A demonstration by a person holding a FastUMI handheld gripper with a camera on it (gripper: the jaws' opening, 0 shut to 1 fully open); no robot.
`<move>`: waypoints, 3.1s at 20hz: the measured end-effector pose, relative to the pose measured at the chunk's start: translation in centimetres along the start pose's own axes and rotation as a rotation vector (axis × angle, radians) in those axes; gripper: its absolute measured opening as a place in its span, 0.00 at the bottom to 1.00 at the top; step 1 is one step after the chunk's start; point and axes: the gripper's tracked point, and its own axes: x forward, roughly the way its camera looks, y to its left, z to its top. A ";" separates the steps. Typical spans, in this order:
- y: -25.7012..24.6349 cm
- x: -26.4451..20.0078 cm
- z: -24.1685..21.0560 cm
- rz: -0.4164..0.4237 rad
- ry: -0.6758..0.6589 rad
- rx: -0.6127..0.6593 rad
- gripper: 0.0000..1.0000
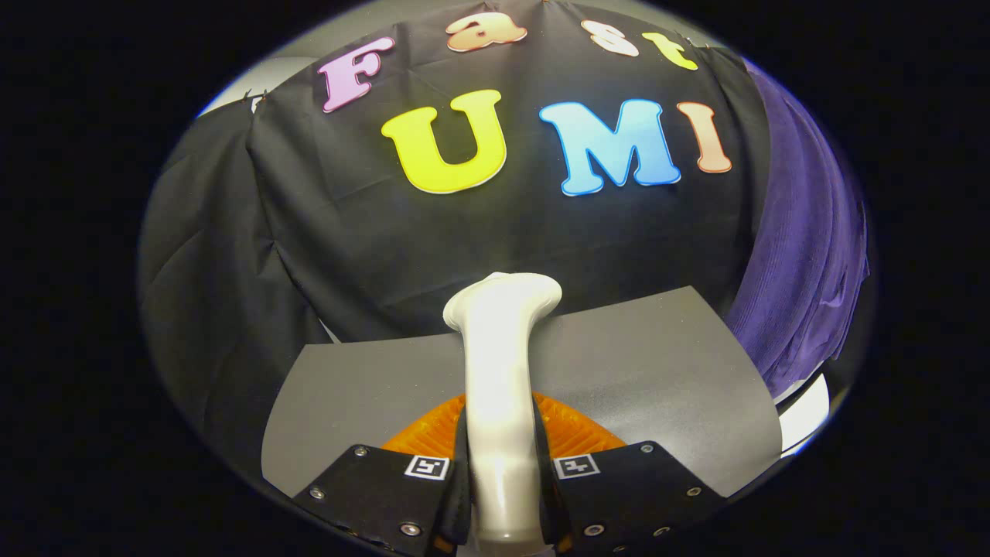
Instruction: Iron the clothes twice with a garment steamer, once on the left side and once on the right side.
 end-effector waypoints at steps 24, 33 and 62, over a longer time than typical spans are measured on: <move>-10.8 -21.3 0.3 0.000 -0.294 -0.161 0.35; -16.6 -28.7 -0.7 -0.014 -0.370 -0.165 0.34; -27.0 -32.9 7.5 -0.266 -0.517 -0.106 0.28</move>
